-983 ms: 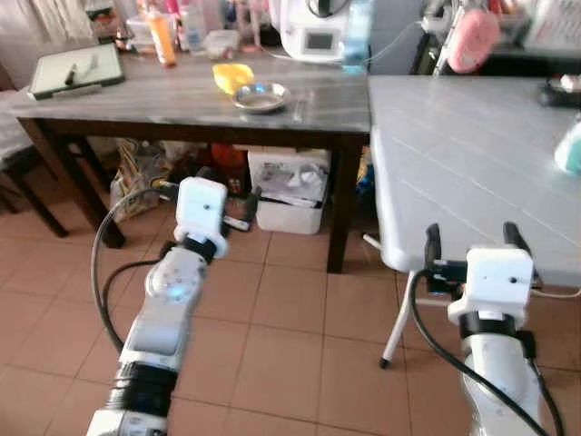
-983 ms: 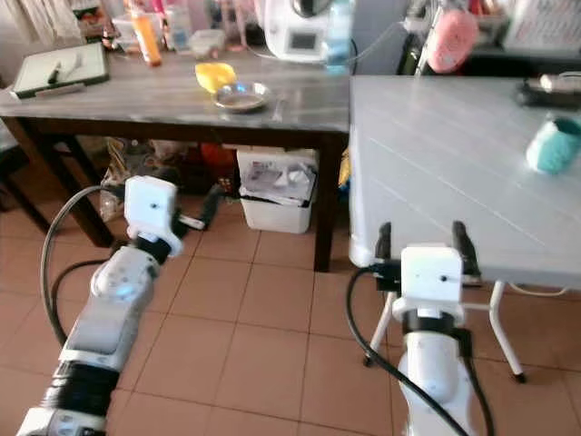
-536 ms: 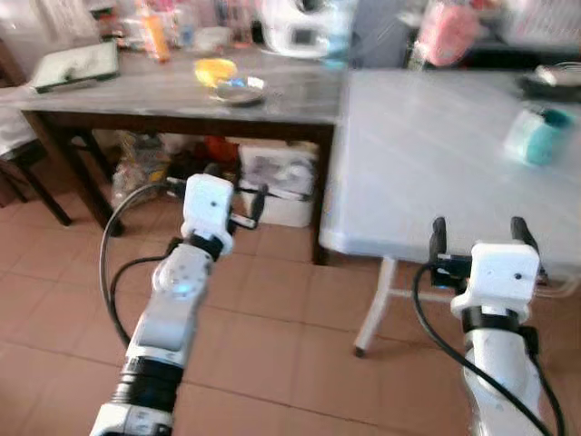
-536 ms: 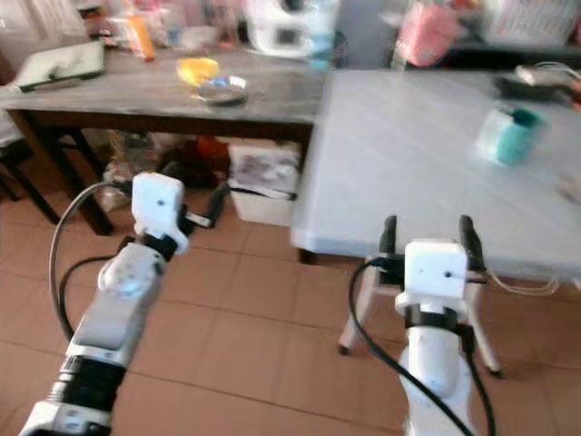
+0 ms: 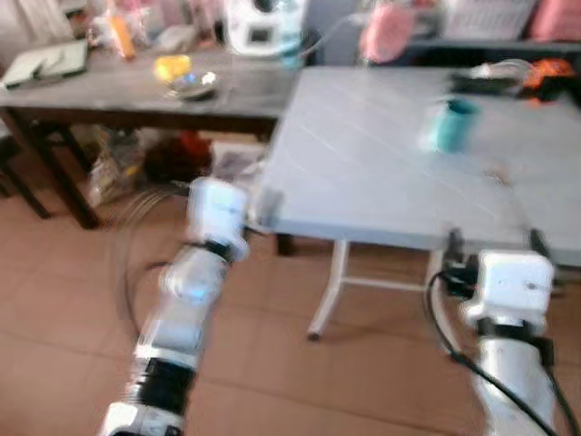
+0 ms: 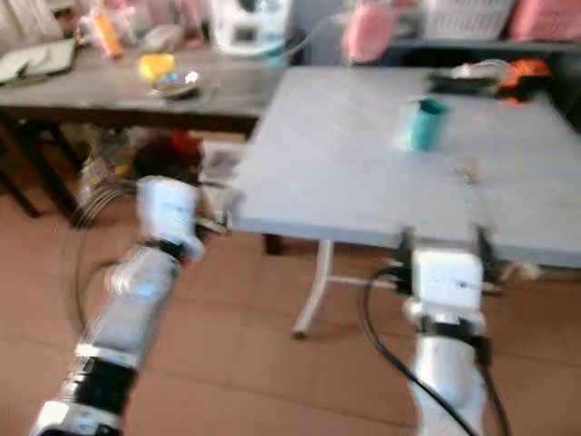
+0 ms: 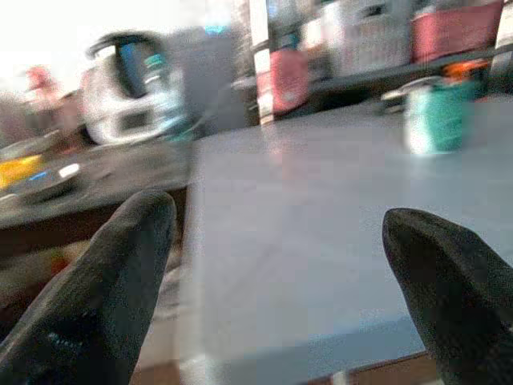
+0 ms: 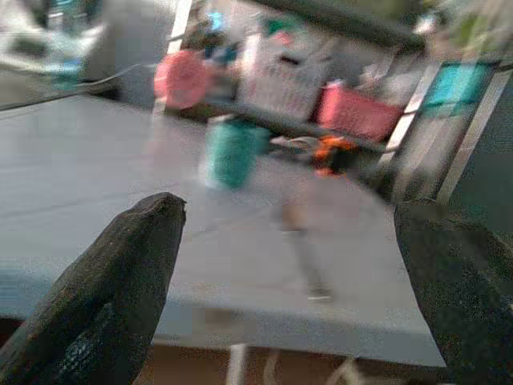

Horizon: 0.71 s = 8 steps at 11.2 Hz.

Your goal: Setting the table

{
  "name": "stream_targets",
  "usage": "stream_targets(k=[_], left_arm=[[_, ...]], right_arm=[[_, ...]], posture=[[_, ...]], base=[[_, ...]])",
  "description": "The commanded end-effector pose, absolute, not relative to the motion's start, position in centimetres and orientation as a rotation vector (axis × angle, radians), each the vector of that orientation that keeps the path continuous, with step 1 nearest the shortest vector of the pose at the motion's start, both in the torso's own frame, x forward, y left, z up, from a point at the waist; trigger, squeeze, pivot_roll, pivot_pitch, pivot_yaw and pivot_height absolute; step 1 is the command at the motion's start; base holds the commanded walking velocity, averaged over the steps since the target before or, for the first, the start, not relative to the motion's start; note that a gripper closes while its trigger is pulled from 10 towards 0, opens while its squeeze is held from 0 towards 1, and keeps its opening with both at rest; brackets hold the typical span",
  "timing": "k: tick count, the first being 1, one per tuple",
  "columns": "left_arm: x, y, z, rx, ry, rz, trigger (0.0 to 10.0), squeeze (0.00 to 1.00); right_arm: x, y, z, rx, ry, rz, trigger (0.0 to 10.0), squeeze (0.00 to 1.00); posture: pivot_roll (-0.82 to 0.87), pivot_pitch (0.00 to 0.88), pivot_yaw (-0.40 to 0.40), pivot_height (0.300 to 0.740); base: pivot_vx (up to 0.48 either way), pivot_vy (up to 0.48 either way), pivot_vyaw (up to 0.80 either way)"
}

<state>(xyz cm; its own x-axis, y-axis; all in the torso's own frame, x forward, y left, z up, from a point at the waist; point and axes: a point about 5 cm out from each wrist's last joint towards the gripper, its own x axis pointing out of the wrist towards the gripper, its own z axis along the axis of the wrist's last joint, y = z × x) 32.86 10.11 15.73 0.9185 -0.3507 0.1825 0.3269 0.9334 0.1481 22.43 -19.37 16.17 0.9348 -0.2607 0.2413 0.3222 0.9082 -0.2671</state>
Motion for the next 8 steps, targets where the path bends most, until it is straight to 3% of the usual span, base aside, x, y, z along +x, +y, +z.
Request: stream_targets(k=[1, 2, 5, 8], left_arm=[[33.0, 11.4, 15.5, 0.132, -0.194, -0.308, 10.0, 0.0], [33.0, 11.5, 15.0, 0.14, -0.183, -0.305, 10.0, 0.0], [32.7, 12.3, 14.0, 0.153, -0.155, -0.266, 10.0, 0.0], [30.5, 16.5, 11.9, 0.194, -0.1, -0.201, 10.0, 0.0]], right_arm=[[22.5, -18.8, 16.6, -0.288, -0.224, -0.282, 10.0, 0.0], [22.4, -18.9, 16.6, -0.294, -0.222, -0.287, 10.0, 0.0], [22.4, -19.2, 16.5, -0.3, -0.218, -0.291, 10.0, 0.0], [21.4, -19.2, 15.4, -0.294, -0.177, -0.288, 10.0, 0.0]], posture=[[0.07, 0.062, 0.052, 0.74], [0.07, 0.061, 0.047, 0.74], [0.07, 0.062, 0.036, 0.74], [0.08, 0.069, 0.026, 0.74]], base=[[0.0, -0.394, 0.0], [0.0, -0.341, 0.0], [0.0, 0.0, 0.0], [0.0, 0.0, 0.0]])
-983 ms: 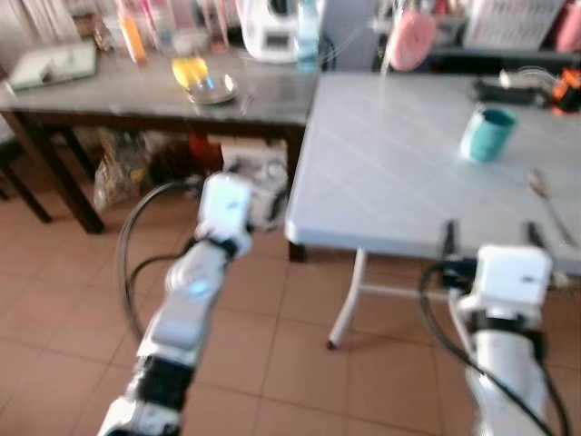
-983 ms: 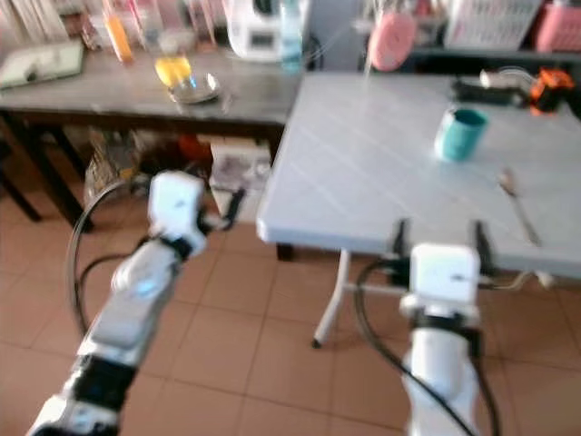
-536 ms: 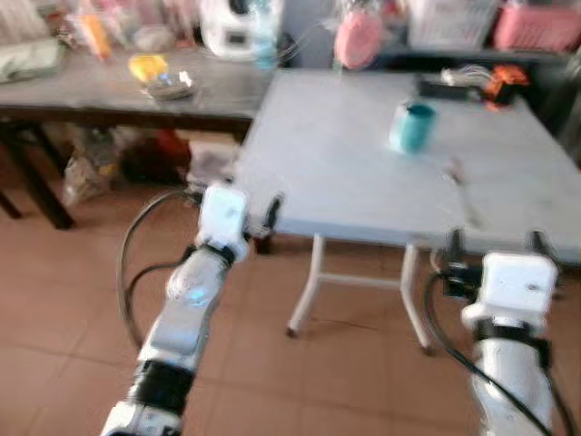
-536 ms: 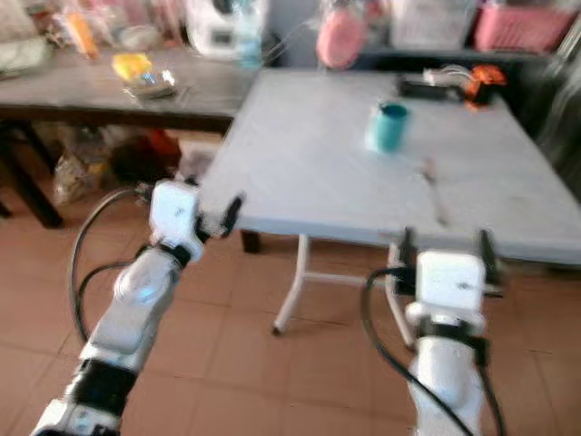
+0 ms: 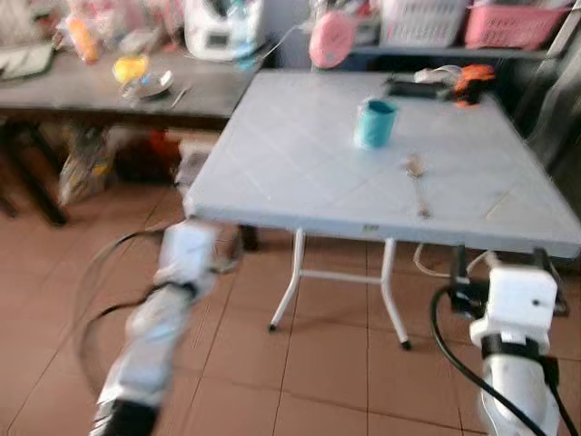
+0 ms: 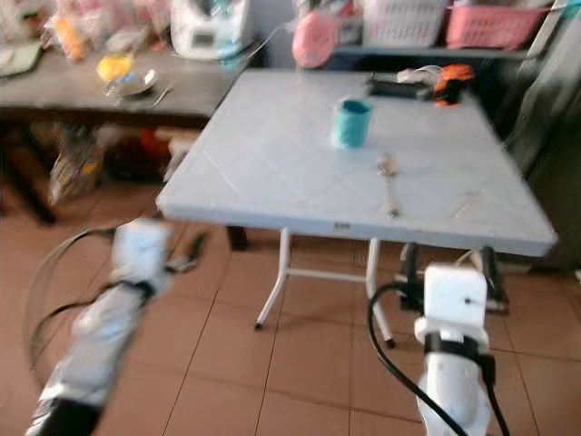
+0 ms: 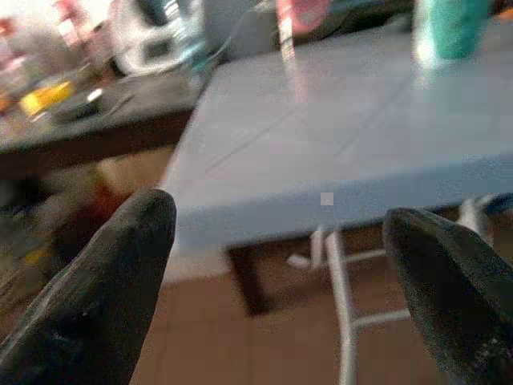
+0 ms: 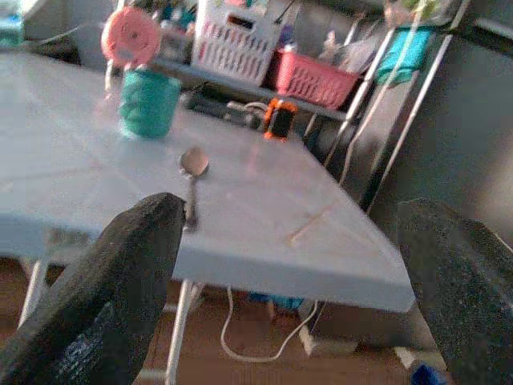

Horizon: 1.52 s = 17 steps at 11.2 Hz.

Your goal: Setting the table

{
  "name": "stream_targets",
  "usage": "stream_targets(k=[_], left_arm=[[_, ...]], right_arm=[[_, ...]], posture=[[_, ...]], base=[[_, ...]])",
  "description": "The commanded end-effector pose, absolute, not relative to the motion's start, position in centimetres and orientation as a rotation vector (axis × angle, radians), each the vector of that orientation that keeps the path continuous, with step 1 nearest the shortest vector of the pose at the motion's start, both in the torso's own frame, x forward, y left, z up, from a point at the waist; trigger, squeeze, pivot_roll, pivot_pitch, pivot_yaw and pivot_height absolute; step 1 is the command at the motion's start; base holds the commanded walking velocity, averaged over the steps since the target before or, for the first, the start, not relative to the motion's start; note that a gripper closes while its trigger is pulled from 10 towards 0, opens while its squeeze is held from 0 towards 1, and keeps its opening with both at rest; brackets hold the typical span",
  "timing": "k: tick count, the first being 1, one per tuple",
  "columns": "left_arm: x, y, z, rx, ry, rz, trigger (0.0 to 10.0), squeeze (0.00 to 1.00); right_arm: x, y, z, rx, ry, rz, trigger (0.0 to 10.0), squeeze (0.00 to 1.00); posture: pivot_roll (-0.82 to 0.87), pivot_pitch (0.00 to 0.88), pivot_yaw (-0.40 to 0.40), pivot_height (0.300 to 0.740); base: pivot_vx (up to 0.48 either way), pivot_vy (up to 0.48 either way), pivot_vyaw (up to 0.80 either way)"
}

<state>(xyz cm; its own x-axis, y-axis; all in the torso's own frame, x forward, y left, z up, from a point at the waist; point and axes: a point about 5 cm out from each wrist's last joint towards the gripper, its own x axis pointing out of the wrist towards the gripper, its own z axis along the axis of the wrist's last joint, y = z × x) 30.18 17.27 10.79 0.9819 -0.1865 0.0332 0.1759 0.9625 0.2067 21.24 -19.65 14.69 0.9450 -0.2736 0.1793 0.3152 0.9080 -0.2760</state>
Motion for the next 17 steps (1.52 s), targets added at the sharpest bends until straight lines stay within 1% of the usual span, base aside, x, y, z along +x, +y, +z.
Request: stream_targets(k=[1, 3, 5, 7, 9, 12, 13, 16, 17], left_arm=[[30.2, 17.9, 11.9, 0.207, -0.098, -0.166, 10.0, 0.0], [29.8, 18.7, 12.1, 0.201, -0.101, -0.134, 10.0, 0.0], [28.4, 18.2, 11.0, 0.167, -0.054, -0.193, 10.0, 0.0], [27.7, 17.5, 10.8, 0.151, -0.042, -0.257, 10.0, 0.0], [27.1, 18.2, 10.5, 0.182, -0.029, -0.255, 10.0, 0.0], [27.4, 17.7, 10.5, 0.178, -0.038, -0.288, 10.0, 0.0], [28.0, 17.0, 11.0, 0.164, -0.055, -0.322, 10.0, 0.0], [28.5, 16.1, 12.1, 0.149, -0.073, -0.344, 10.0, 0.0], [28.6, 15.8, 12.3, 0.141, -0.078, -0.357, 10.0, 0.0]], right_arm=[[21.0, -19.2, 15.0, -0.3, -0.159, -0.278, 10.0, 0.0], [20.6, -19.2, 14.6, -0.298, -0.14, -0.259, 10.0, 0.0], [20.2, -19.0, 14.3, -0.299, -0.127, -0.246, 10.0, 0.0], [20.0, -19.2, 14.2, -0.294, -0.125, -0.269, 10.0, 0.0], [19.8, -19.1, 14.1, -0.294, -0.119, -0.276, 10.0, 0.0], [20.0, -19.0, 14.3, -0.285, -0.125, -0.285, 10.0, 0.0], [20.2, -18.9, 14.4, -0.284, -0.129, -0.281, 10.0, 0.0], [20.3, -18.9, 14.4, -0.284, -0.132, -0.29, 10.0, 0.0], [20.3, -18.9, 14.5, -0.284, -0.133, -0.288, 10.0, 0.0]], posture=[[0.1, 0.074, 0.016, 0.74], [0.12, 0.076, 0.002, 0.74], [0.12, 0.087, -0.004, 0.74], [0.12, 0.091, 0.002, 0.74], [0.11, 0.103, 0.009, 0.74], [0.11, 0.106, 0.012, 0.74], [0.11, 0.106, 0.017, 0.74], [0.1, 0.108, 0.022, 0.74], [0.1, 0.11, 0.023, 0.74]], base=[[0.0, 0.0, 0.0], [0.0, 0.0, 0.0], [0.0, 0.0, 0.0], [0.0, 0.0, 0.0], [0.0, 0.0, 0.0], [0.0, 0.0, -0.14], [0.0, 0.0, -0.48], [0.0, 0.0, -0.8], [0.0, 0.0, 0.0]])
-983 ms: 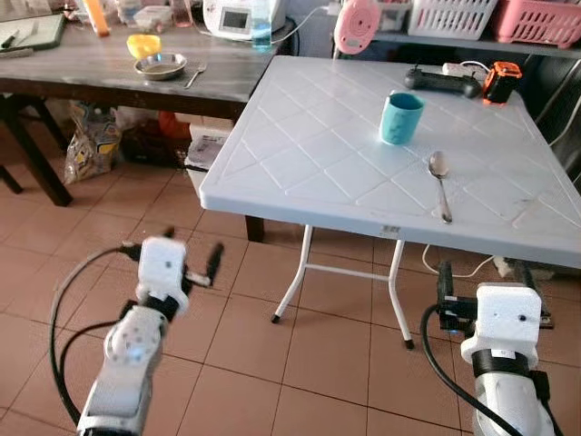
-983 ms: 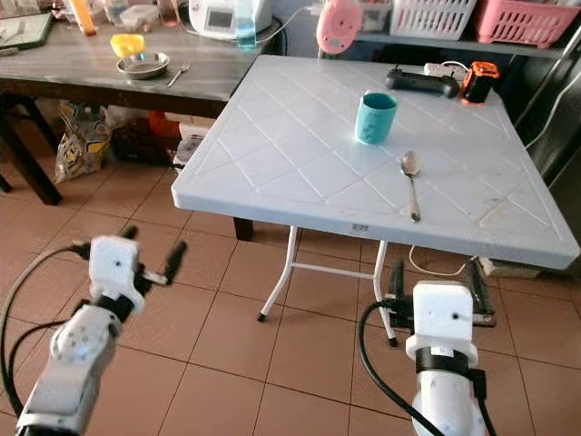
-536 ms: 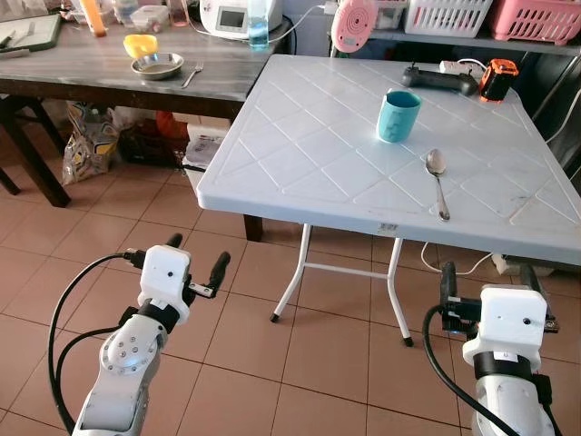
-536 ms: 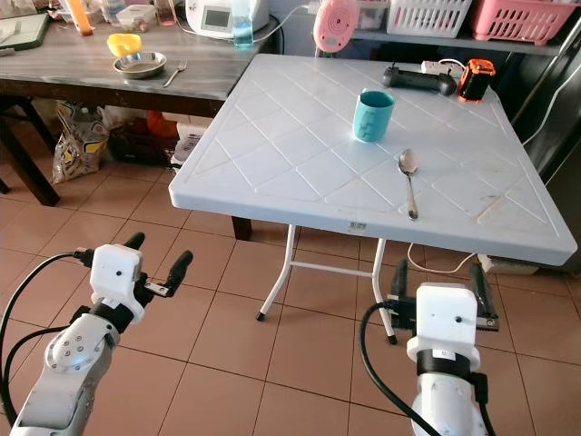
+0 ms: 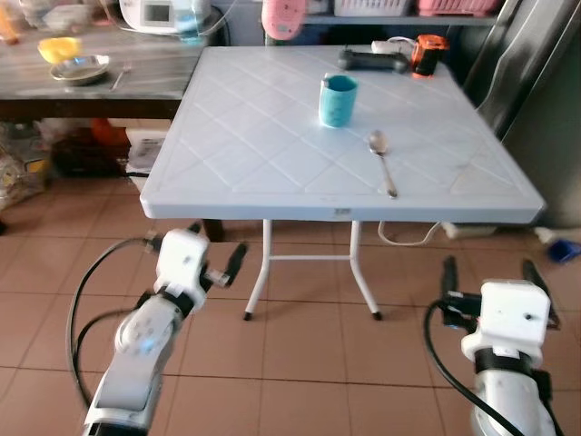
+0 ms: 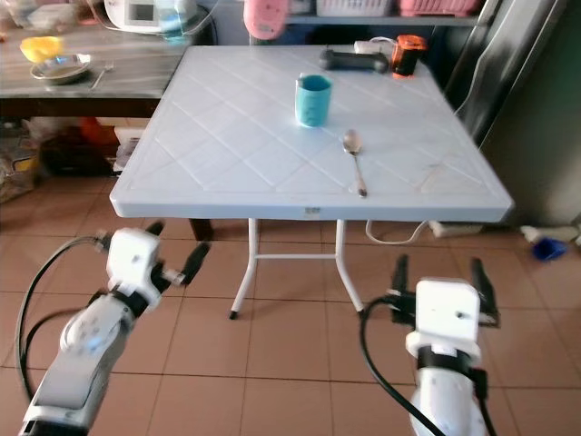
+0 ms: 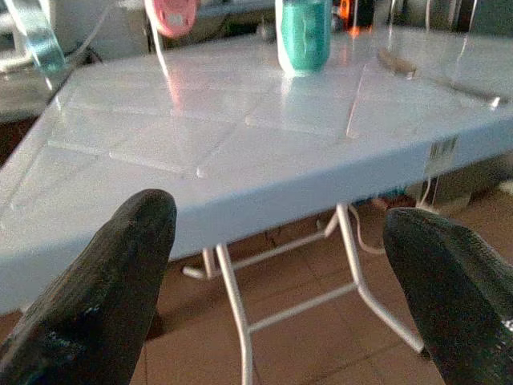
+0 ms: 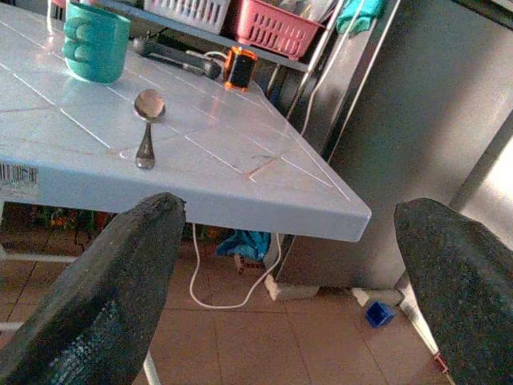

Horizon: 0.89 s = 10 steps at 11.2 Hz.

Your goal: Setting the table

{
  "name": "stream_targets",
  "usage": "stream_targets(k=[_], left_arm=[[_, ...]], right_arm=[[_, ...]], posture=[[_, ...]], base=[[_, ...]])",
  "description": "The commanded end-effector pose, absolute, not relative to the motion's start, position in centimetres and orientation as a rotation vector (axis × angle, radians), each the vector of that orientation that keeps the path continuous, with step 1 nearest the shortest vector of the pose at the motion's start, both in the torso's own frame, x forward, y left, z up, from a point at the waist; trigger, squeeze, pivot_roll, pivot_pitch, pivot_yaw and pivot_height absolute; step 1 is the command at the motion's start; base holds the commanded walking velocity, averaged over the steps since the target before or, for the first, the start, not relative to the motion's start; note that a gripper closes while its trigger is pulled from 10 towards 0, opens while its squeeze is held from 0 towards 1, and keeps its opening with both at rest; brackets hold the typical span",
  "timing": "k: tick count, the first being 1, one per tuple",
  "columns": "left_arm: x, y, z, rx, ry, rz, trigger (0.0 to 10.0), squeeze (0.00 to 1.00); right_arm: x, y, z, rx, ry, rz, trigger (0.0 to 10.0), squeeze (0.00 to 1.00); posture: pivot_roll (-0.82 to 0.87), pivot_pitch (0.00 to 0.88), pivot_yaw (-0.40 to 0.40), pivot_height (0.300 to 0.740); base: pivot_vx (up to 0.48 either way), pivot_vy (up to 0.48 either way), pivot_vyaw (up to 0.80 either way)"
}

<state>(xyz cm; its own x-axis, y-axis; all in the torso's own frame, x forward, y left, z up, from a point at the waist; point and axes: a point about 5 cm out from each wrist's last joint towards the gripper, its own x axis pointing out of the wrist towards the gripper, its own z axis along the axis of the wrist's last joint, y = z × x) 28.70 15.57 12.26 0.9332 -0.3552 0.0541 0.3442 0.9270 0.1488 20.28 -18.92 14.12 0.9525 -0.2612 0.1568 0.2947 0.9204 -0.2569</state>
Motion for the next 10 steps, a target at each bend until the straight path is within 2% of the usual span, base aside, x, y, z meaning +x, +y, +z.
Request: stream_targets(k=[1, 4, 10], left_arm=[[28.6, 15.5, 12.5, 0.13, -0.081, -0.371, 10.0, 0.0], [28.6, 14.8, 12.8, 0.108, -0.089, -0.399, 10.0, 0.0], [28.5, 14.4, 12.7, 0.109, -0.09, -0.436, 10.0, 0.0]], right_arm=[[20.3, -18.8, 14.5, -0.284, -0.134, -0.285, 10.0, 0.0], [20.5, -19.1, 14.7, -0.296, -0.142, -0.289, 10.0, 0.0], [20.9, -20.1, 15.3, -0.319, -0.159, -0.324, 10.0, 0.0]], posture=[[0.1, 0.11, 0.023, 0.74], [0.09, 0.104, 0.02, 0.74], [0.09, 0.101, 0.022, 0.74]], base=[[0.0, 0.0, 0.0], [0.082, 0.0, 0.0], [0.375, 0.0, 0.0]])
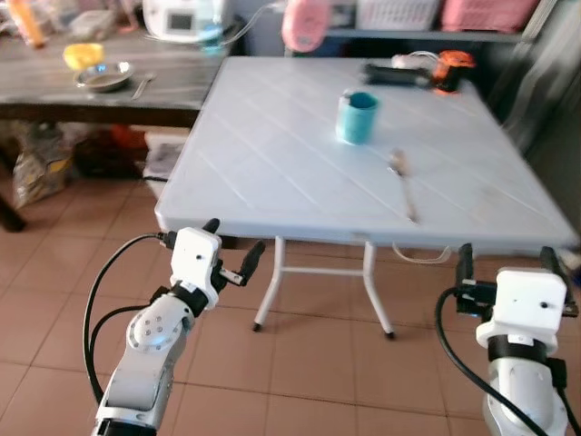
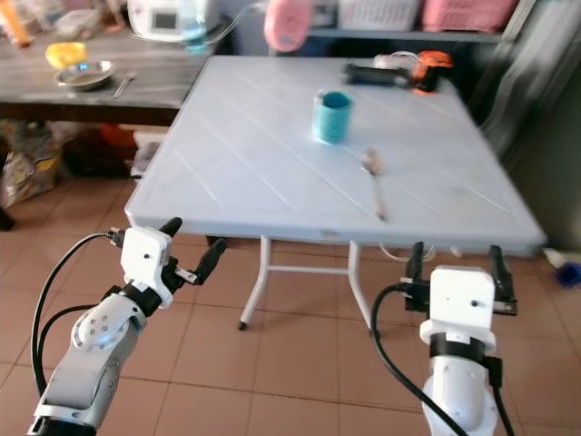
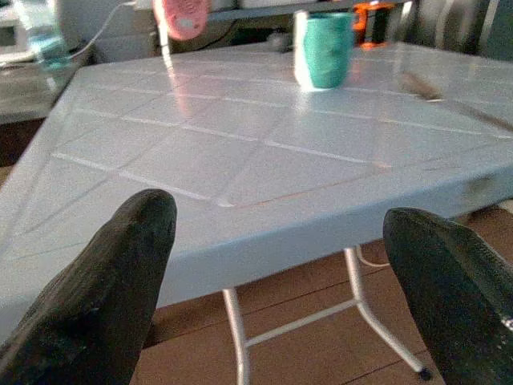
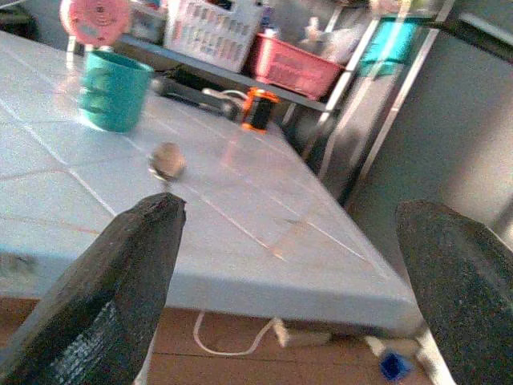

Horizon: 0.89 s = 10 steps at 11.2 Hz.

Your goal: Setting the table

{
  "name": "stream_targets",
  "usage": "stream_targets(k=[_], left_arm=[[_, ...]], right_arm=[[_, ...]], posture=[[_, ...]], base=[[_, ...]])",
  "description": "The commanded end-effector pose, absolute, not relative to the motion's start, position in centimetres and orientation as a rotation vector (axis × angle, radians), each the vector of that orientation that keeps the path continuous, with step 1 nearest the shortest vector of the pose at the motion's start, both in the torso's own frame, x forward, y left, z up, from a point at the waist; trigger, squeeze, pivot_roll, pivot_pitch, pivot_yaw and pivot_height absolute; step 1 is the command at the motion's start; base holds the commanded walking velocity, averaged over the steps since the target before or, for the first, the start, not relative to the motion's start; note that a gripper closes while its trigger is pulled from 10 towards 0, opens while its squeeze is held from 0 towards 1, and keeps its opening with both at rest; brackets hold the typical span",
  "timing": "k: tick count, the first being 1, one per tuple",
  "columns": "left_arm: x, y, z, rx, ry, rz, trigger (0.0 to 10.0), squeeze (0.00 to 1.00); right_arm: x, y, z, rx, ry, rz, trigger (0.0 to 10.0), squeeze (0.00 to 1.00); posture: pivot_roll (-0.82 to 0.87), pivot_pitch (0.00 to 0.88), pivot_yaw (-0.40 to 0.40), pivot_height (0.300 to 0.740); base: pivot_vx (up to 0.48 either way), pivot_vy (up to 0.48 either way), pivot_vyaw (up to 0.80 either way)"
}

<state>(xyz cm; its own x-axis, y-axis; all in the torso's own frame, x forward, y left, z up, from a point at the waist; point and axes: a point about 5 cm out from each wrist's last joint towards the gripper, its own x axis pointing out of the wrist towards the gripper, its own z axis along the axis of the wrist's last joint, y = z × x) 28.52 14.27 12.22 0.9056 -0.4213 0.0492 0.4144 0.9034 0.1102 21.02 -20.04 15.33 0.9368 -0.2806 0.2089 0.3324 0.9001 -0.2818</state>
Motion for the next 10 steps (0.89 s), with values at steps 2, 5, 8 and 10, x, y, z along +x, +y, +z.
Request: stream_targets(k=[2, 5, 8, 10], left_arm=[[28.3, 14.22, 12.55, 0.108, -0.083, -0.461, 10.0, 0.0], [28.14, 14.08, 12.42, 0.111, -0.078, -0.473, 10.0, 0.0], [27.96, 13.97, 12.12, 0.121, -0.065, -0.494, 10.0, 0.0], [27.72, 13.45, 12.11, 0.11, -0.054, -0.58, 10.0, 0.0]], right_arm=[[20.9, -20.0, 15.26, -0.316, -0.157, -0.323, 10.0, 0.0], [20.84, -20.06, 15.22, -0.318, -0.152, -0.321, 10.0, 0.0], [20.87, -19.94, 15.14, -0.32, -0.147, -0.319, 10.0, 0.0], [20.88, -20.22, 15.14, -0.328, -0.141, -0.337, 10.0, 0.0]], posture=[[0.09, 0.105, 0.021, 0.74], [0.09, 0.112, 0.02, 0.74], [0.09, 0.115, 0.018, 0.74], [0.09, 0.114, 0.012, 0.74]], base=[[0.407, 0.0, 0.0], [0.411, 0.0, 0.0], [0.403, 0.0, 0.0], [0.0, 0.0, 0.0]])
